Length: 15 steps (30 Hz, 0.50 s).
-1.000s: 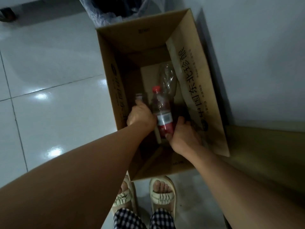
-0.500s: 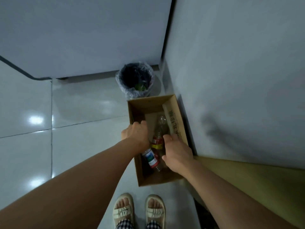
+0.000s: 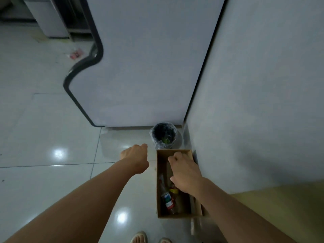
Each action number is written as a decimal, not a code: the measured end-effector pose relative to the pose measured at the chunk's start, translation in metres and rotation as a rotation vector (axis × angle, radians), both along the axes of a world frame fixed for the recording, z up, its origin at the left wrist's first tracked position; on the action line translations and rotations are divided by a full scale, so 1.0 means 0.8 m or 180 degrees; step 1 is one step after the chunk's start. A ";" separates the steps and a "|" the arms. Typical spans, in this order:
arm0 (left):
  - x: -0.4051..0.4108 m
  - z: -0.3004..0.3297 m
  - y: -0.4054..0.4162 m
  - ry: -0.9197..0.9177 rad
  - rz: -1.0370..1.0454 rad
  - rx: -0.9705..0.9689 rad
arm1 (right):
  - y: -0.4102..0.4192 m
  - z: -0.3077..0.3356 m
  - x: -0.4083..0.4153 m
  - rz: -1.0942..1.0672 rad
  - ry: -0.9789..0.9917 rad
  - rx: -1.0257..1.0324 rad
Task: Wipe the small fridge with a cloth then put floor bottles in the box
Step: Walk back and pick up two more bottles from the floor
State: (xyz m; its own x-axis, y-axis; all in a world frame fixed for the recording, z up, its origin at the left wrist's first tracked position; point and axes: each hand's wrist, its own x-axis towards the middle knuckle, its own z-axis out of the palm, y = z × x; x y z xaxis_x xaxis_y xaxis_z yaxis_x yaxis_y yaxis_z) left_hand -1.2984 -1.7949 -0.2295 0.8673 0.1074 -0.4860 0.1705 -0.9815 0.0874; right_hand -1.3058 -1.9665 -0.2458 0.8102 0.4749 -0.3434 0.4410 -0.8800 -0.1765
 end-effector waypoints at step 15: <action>-0.120 0.191 0.111 -0.0491 0.1081 0.0211 | 0.117 0.197 -0.021 0.1169 -0.0227 -0.0201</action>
